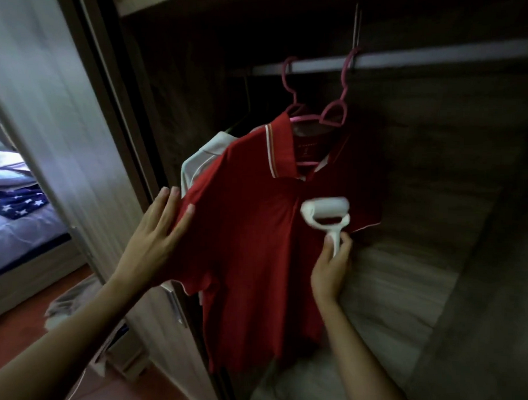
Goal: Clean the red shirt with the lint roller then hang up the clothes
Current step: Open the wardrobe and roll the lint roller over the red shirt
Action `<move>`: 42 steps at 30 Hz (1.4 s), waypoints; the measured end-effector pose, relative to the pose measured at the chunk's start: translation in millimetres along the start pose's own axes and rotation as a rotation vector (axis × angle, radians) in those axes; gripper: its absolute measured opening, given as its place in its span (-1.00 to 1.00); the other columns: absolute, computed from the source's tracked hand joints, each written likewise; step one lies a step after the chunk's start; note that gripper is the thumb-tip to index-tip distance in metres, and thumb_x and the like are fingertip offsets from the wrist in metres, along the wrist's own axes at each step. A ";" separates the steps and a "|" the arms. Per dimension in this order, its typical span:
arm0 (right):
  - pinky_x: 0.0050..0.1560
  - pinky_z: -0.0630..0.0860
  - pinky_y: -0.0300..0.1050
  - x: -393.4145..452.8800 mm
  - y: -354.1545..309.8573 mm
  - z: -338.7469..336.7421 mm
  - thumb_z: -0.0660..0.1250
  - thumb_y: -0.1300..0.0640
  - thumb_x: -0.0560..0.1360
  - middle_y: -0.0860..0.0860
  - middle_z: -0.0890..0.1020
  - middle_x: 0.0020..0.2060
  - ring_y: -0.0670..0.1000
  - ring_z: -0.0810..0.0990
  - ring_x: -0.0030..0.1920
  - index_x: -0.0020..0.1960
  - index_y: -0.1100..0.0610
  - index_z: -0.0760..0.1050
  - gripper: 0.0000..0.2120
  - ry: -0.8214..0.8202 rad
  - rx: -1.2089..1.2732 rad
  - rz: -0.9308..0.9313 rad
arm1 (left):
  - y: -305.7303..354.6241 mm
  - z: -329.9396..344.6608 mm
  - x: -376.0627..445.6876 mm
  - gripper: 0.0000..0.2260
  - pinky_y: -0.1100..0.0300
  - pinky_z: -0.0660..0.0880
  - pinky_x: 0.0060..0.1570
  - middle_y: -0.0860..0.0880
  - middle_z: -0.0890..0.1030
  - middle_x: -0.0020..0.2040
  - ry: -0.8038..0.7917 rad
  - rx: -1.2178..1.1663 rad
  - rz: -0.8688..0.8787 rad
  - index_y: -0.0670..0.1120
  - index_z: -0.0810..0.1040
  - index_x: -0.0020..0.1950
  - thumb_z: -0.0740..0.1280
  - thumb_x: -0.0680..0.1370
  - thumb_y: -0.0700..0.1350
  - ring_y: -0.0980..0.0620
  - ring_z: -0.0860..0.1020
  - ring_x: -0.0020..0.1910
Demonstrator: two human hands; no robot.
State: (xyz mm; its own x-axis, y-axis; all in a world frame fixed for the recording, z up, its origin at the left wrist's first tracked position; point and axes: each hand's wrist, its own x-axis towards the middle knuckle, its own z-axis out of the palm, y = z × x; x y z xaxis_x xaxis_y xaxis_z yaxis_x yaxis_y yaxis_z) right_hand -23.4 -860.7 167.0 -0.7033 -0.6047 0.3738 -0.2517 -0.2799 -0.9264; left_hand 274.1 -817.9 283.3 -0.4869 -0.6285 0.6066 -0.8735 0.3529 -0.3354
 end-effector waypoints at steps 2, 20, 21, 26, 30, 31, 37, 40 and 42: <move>-0.27 0.33 -0.43 27.6 -31.0 3.4 0.18 0.07 0.63 -0.06 0.55 -0.21 -0.22 0.48 -0.28 0.22 0.15 0.41 -0.78 0.072 0.097 -0.017 | 0.3 -4.5 0.5 0.42 -0.12 -0.20 0.50 -0.16 -0.26 0.56 -0.129 0.040 0.049 0.00 -0.19 0.57 0.63 -0.06 0.22 -0.20 -0.22 0.53; -0.06 0.42 -0.09 -1.5 47.6 -0.1 0.20 0.03 0.61 0.17 0.63 0.04 0.18 0.61 0.02 0.22 0.14 0.43 -0.74 -0.041 -0.092 0.102 | 18.1 -4.5 2.0 0.22 -0.12 -0.29 0.49 -0.12 -0.24 0.57 -0.306 0.251 0.017 -0.26 0.27 0.46 0.60 -0.04 0.28 -0.14 -0.23 0.54; -0.02 0.46 -0.06 4.8 30.0 1.4 0.19 0.00 0.61 0.16 0.62 0.07 0.16 0.60 0.03 0.24 0.12 0.41 -0.72 0.015 -0.050 0.045 | 19.9 -5.2 3.2 0.21 -0.11 -0.30 0.48 -0.11 -0.26 0.56 -0.310 0.240 0.012 -0.26 0.25 0.48 0.60 -0.02 0.27 -0.13 -0.24 0.54; -0.10 0.41 -0.24 -3.4 -29.6 6.8 0.21 0.02 0.61 0.07 0.62 0.02 -0.03 0.56 -0.06 0.27 0.19 0.40 -0.68 0.103 0.106 -0.094 | 28.2 -4.7 1.3 0.27 -0.09 -0.32 0.48 -0.05 -0.34 0.54 -0.287 0.178 -0.022 -0.21 0.06 0.54 0.59 0.02 0.26 -0.09 -0.30 0.53; -0.07 0.30 -0.37 -63.5 18.5 13.5 0.27 0.13 0.58 0.08 0.59 0.01 -0.05 0.53 -0.03 0.25 0.26 0.44 -0.70 -0.116 -0.021 -0.161 | 34.6 -1.7 -3.3 0.27 -0.10 -0.30 0.49 -0.03 -0.38 0.53 -0.259 0.151 -0.040 -0.22 0.04 0.55 0.58 0.04 0.25 -0.09 -0.31 0.52; -0.06 0.30 -0.33 -80.1 40.0 14.1 0.26 0.09 0.59 0.13 0.60 0.02 0.04 0.56 -0.02 0.26 0.23 0.44 -0.69 -0.220 -0.073 -0.129 | 35.8 -0.5 -5.0 0.26 -0.10 -0.29 0.49 -0.03 -0.38 0.53 -0.250 0.152 -0.033 -0.23 0.04 0.54 0.56 0.05 0.26 -0.09 -0.30 0.52; -0.12 0.34 -0.17 -134.9 114.9 -2.3 0.24 0.02 0.59 0.10 0.62 -0.01 0.08 0.60 -0.04 0.21 0.12 0.45 -0.74 -0.484 -0.341 0.118 | 38.6 4.4 -11.4 0.23 -0.14 -0.23 0.49 -0.05 -0.37 0.53 -0.214 0.171 -0.016 -0.25 0.04 0.54 0.55 0.09 0.28 -0.11 -0.29 0.53; -0.19 0.44 -0.15 -136.9 95.0 0.1 0.20 -0.04 0.59 0.02 0.62 -0.08 -0.04 0.57 -0.15 0.19 0.10 0.46 -0.72 -0.371 -0.235 0.053 | 43.1 6.6 -12.2 0.17 -0.13 -0.23 0.49 -0.03 -0.39 0.52 -0.176 0.168 -0.019 -0.25 0.02 0.54 0.47 0.15 0.31 -0.08 -0.32 0.52; -0.21 0.49 -0.20 -137.8 79.4 5.9 0.15 -0.08 0.60 -0.02 0.61 -0.11 -0.08 0.56 -0.18 0.21 0.11 0.44 -0.68 -0.324 -0.156 0.004 | 46.2 7.8 -13.7 0.13 -0.12 -0.25 0.49 -0.02 -0.41 0.52 -0.155 0.154 -0.018 -0.25 0.02 0.54 0.41 0.19 0.31 -0.07 -0.32 0.52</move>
State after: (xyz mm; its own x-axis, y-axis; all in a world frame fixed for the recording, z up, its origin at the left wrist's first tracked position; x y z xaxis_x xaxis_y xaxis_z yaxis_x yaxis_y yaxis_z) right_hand 57.5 -804.0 42.3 -0.4634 -0.8175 0.3420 -0.3653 -0.1754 -0.9142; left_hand 240.4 -798.4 253.9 -0.4558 -0.7369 0.4992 -0.8662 0.2383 -0.4392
